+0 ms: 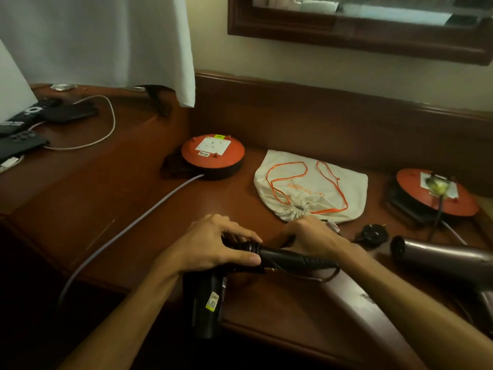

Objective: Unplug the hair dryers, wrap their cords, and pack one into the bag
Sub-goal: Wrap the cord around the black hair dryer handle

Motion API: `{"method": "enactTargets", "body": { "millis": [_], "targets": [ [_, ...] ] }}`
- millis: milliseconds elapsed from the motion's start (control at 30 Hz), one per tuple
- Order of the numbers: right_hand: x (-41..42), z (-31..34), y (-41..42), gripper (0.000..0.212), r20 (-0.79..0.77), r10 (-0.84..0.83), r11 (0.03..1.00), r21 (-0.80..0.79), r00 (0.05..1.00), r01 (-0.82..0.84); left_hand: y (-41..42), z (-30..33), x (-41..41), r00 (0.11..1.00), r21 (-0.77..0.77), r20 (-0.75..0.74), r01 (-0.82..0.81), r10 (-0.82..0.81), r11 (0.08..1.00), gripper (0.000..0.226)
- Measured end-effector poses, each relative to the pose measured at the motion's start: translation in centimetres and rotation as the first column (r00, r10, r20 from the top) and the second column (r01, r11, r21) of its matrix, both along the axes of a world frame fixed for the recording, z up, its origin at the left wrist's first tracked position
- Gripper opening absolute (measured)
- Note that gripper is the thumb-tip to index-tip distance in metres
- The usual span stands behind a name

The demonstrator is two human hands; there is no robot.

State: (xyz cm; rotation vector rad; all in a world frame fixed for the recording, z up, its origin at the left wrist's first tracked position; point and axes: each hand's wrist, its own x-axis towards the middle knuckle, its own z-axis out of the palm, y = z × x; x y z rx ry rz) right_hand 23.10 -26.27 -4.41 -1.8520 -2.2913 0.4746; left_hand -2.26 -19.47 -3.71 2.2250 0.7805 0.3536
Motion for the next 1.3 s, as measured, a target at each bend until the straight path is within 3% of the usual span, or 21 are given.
{"method": "enactTargets", "body": {
  "millis": [100, 300, 467, 600, 867, 1000, 1133, 1300],
  "targets": [
    [-0.7, 1.3, 1.5, 0.041, 0.074, 0.001, 0.997, -0.074, 0.997, 0.005, -0.3, 0.5, 0.6, 0.995, 0.099, -0.098, -0.013, 0.023, 0.995, 0.039],
    [-2.2, 5.1, 2.8, 0.035, 0.0, 0.084, 0.992, -0.096, 0.996, -0.084, -0.8, 0.9, 2.4, 0.944, 0.253, -0.328, 0.051, 0.036, 0.966, 0.045],
    [-3.8, 6.7, 2.0, 0.026, -0.008, 0.115, 0.984, -0.133, 0.993, -0.115, -0.7, 1.6, 3.5, 0.874, 0.257, -0.486, 0.144, -0.001, 0.956, 0.044],
    [-3.1, 7.5, 0.1, 0.024, -0.057, 0.118, 0.979, -0.162, 0.991, -0.126, -0.3, 1.5, 2.8, 0.912, 0.25, -0.411, 0.114, -0.001, 0.962, 0.03],
    [-2.3, 6.9, -2.9, 0.025, -0.051, 0.191, 0.946, -0.255, 0.98, -0.198, -0.3, 0.8, 2.3, 0.947, 0.28, -0.308, -0.002, 0.091, 0.96, 0.029],
    [-2.1, 5.7, -4.2, 0.022, -0.132, 0.141, 0.964, -0.207, 0.981, -0.167, 0.3, 1.3, 2.2, 0.95, 0.213, -0.303, -0.013, 0.079, 0.977, 0.027],
    [-2.4, 3.6, -5.4, 0.022, -0.16, 0.101, 0.982, -0.144, 0.982, -0.124, 0.2, 0.8, 2.7, 0.936, 0.298, -0.341, 0.014, 0.093, 0.954, 0.028],
    [-1.7, 1.6, -6.5, 0.035, -0.315, -0.049, 0.991, -0.137, 0.948, 0.006, 0.3, -0.1, 3.4, 0.921, 0.378, -0.37, 0.032, 0.119, 0.925, 0.038]
  ]
}}
